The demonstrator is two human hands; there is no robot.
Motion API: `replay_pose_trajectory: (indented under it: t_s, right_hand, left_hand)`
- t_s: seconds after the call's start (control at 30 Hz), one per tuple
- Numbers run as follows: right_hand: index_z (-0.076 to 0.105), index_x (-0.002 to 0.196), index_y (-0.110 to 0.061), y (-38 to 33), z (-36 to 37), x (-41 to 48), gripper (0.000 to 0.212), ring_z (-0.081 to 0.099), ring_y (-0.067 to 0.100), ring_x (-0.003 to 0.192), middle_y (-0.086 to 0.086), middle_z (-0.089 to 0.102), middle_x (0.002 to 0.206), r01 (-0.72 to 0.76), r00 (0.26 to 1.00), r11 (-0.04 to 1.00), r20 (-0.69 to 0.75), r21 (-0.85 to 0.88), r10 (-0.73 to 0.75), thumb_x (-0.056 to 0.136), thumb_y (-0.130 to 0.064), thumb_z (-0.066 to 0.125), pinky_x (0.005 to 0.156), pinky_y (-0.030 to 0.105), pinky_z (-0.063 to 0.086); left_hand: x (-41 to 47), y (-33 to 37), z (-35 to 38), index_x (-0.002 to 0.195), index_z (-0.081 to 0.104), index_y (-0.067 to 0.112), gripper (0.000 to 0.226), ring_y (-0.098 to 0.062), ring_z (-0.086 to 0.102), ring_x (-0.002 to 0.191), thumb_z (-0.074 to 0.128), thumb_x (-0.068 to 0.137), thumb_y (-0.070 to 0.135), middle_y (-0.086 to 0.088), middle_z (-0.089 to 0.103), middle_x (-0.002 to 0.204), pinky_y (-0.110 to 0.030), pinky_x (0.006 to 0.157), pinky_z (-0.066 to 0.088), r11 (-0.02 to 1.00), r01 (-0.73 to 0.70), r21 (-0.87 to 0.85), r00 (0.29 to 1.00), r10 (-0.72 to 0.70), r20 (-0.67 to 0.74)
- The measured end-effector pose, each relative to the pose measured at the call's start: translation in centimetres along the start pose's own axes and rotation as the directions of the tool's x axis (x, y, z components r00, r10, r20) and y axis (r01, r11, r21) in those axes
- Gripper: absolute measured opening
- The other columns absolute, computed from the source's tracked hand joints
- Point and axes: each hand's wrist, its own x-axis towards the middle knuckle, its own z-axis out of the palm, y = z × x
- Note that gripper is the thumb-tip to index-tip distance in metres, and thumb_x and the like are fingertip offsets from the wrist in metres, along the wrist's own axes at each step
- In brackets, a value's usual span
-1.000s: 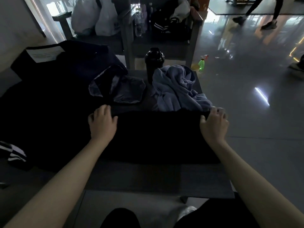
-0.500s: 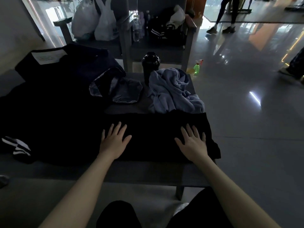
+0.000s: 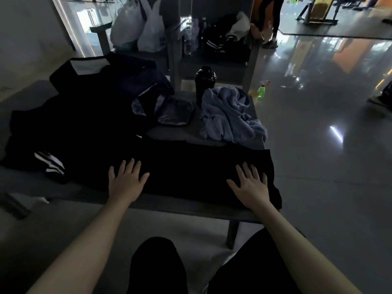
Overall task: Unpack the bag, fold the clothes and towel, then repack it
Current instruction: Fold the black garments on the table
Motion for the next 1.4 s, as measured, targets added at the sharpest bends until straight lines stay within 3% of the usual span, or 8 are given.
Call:
replay_pose_trajectory:
  t_s: [0.27, 0.37, 0.63, 0.77, 0.9, 1.0, 1.1, 1.4]
  right_hand:
    - [0.006, 0.152, -0.027, -0.2, 0.1, -0.2, 0.070, -0.008, 0.020, 0.147, -0.003, -0.003, 0.160, -0.001, 1.000, 1.000, 0.002, 0.023, 0.001, 0.094, -0.062, 0.022, 0.118, 0.048, -0.002]
    - [0.006, 0.152, -0.026, -0.2, 0.3, -0.3, 0.070, -0.008, 0.020, 0.147, -0.003, -0.003, 0.160, 0.005, 1.000, 1.000, -0.007, 0.022, -0.005, 0.094, -0.062, 0.022, 0.118, 0.047, -0.002]
    - [0.006, 0.152, -0.027, -0.1, 0.3, -0.2, 0.070, -0.008, 0.020, 0.147, -0.003, -0.003, 0.160, 0.017, 1.000, 0.999, -0.003, 0.027, -0.017, 0.094, -0.062, 0.023, 0.118, 0.047, -0.003]
    - [0.007, 0.152, -0.027, -0.1, 0.3, -0.1, 0.069, -0.008, 0.020, 0.147, -0.002, -0.003, 0.160, 0.040, 0.999, 0.999, -0.005, 0.023, -0.040, 0.095, -0.061, 0.023, 0.118, 0.047, -0.003]
    - [0.009, 0.152, -0.026, -0.4, 0.4, 0.1, 0.068, -0.006, 0.021, 0.147, -0.001, -0.001, 0.160, 0.075, 0.997, 0.997, -0.025, 0.013, -0.075, 0.095, -0.060, 0.024, 0.118, 0.048, -0.001]
    - [0.009, 0.152, -0.026, -0.5, 0.4, 0.3, 0.068, -0.006, 0.021, 0.147, -0.001, -0.001, 0.160, 0.087, 0.996, 0.996, -0.025, 0.004, -0.087, 0.095, -0.060, 0.023, 0.118, 0.048, -0.001]
    - [0.010, 0.152, -0.026, -0.5, 0.4, 0.3, 0.068, -0.005, 0.020, 0.147, -0.002, 0.000, 0.160, 0.092, 0.995, 0.996, -0.030, 0.005, -0.092, 0.095, -0.060, 0.024, 0.118, 0.047, -0.001]
    - [0.010, 0.152, -0.026, -0.2, 0.1, 0.9, 0.069, -0.005, 0.019, 0.147, -0.002, 0.001, 0.160, 0.156, 0.987, 0.988, -0.026, -0.008, -0.156, 0.094, -0.061, 0.025, 0.118, 0.046, -0.001]
  left_hand:
    - [-2.0, 1.5, -2.2, 0.110, 0.058, 0.003, 0.038, -0.031, 0.048, 0.108, 0.055, 0.091, 0.036, -0.015, 0.053, 0.113, -0.044, 0.091, 0.037, 0.973, 0.213, -0.088, 0.917, -0.230, -0.327]
    - [-2.2, -0.1, -2.5, 0.107, 0.061, 0.004, 0.049, -0.028, 0.059, 0.086, 0.037, 0.098, 0.045, -0.010, 0.062, 0.091, -0.036, 0.082, 0.043, 0.836, 0.442, -0.326, 0.892, -0.448, 0.062]
    - [-1.0, 1.1, -3.8, 0.126, 0.053, 0.004, 0.047, -0.030, 0.056, 0.102, 0.069, 0.088, 0.024, -0.017, 0.057, 0.115, -0.036, 0.076, 0.053, -0.082, 0.492, -0.867, 0.781, -0.398, 0.481]
    - [-0.5, 2.9, -4.7, 0.130, 0.049, 0.001, 0.051, -0.030, 0.053, 0.117, 0.070, 0.084, 0.008, -0.017, 0.054, 0.131, -0.034, 0.088, 0.050, -0.275, 0.363, -0.891, 0.766, -0.456, 0.453]
    - [-1.0, 5.3, -5.9, 0.125, 0.056, 0.002, 0.041, -0.029, 0.058, 0.108, 0.065, 0.085, 0.006, -0.014, 0.060, 0.119, -0.027, 0.085, 0.044, 0.182, 0.094, -0.979, 0.904, -0.426, 0.007]
    - [-1.5, 7.0, -5.0, 0.101, 0.066, -0.004, 0.028, -0.028, 0.058, 0.103, 0.065, 0.075, -0.012, -0.014, 0.058, 0.108, -0.015, 0.087, 0.035, 0.602, -0.321, -0.731, 0.930, 0.054, -0.365]
    - [-2.1, 7.8, -3.2, 0.092, 0.070, 0.006, 0.035, -0.023, 0.052, 0.119, 0.054, 0.070, -0.017, -0.008, 0.058, 0.124, -0.020, 0.100, 0.034, 0.728, -0.446, -0.520, 0.893, 0.405, -0.198]
    - [-1.9, 6.9, -4.0, 0.083, 0.057, 0.036, 0.020, -0.010, 0.045, 0.126, 0.063, 0.080, 0.018, 0.015, 0.052, 0.135, -0.029, 0.104, 0.038, 0.822, -0.352, -0.448, 0.848, 0.483, 0.219]
